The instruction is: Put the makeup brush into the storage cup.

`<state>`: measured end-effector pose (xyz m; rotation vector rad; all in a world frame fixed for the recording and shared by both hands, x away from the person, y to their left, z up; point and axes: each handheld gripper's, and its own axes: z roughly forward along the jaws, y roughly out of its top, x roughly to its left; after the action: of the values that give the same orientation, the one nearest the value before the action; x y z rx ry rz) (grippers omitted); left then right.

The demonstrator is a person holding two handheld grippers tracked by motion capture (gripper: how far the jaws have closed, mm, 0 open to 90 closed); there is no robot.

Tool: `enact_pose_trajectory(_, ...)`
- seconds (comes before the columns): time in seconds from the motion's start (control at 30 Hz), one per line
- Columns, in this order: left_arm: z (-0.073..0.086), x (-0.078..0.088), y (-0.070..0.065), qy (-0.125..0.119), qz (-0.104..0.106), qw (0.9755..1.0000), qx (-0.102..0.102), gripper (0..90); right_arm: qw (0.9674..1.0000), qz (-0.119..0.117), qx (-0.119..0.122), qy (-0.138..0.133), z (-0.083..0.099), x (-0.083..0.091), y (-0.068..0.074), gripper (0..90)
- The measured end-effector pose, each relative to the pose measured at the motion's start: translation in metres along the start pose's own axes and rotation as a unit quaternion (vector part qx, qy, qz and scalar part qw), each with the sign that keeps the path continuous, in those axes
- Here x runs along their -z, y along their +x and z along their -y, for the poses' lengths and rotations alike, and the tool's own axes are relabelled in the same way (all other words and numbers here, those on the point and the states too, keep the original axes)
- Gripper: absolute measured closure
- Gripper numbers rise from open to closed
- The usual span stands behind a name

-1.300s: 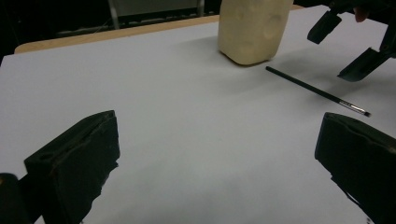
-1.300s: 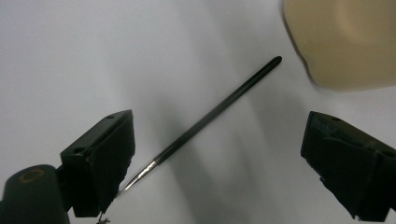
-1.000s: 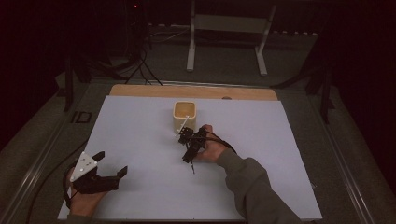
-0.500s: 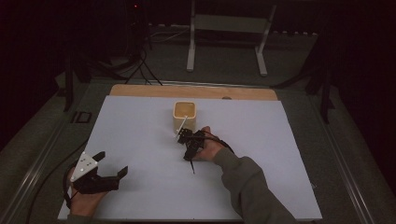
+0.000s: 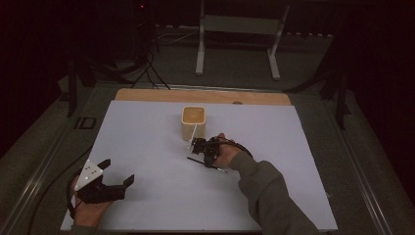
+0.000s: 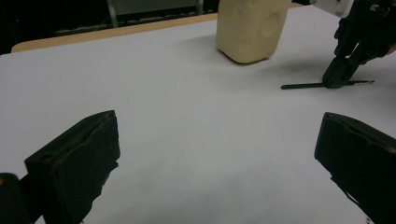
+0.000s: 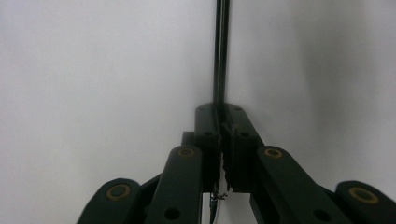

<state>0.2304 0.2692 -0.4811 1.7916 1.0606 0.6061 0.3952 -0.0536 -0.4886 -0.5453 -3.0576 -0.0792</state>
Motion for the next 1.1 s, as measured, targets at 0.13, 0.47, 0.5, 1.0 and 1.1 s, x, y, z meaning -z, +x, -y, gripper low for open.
enact_pose_trajectory(0.13, 0.000, 0.000, 0.000, 0.000, 0.001, 1.0000, 0.000, 1.5, 0.9996, 0.013, 0.021, 0.016, 0.000, 0.000, 0.004, 85.5)
enact_pose_trajectory(0.47, 0.000, -0.001, 0.000, 0.000, 0.006, 1.0000, 0.002, 1.5, 0.9988, 0.027, 0.040, 0.007, 0.011, 0.009, 0.005, 85.5)
enact_pose_trajectory(0.5, 0.000, -0.001, -0.001, 0.000, 0.007, 1.0000, 0.001, 1.5, 0.9986, 0.030, 0.043, 0.003, 0.013, 0.011, 0.005, 85.5)
enact_pose_trajectory(1.0, -0.009, -0.006, -0.013, -0.014, 0.038, 0.9992, 0.002, 1.5, 0.9936, 0.048, 0.098, -0.027, 0.024, 0.035, 0.023, 85.5)
enact_pose_trajectory(1.1, -0.012, -0.010, -0.018, -0.017, 0.048, 0.9987, 0.000, 1.5, 0.9915, 0.055, 0.113, -0.033, 0.022, 0.038, 0.031, 85.5)
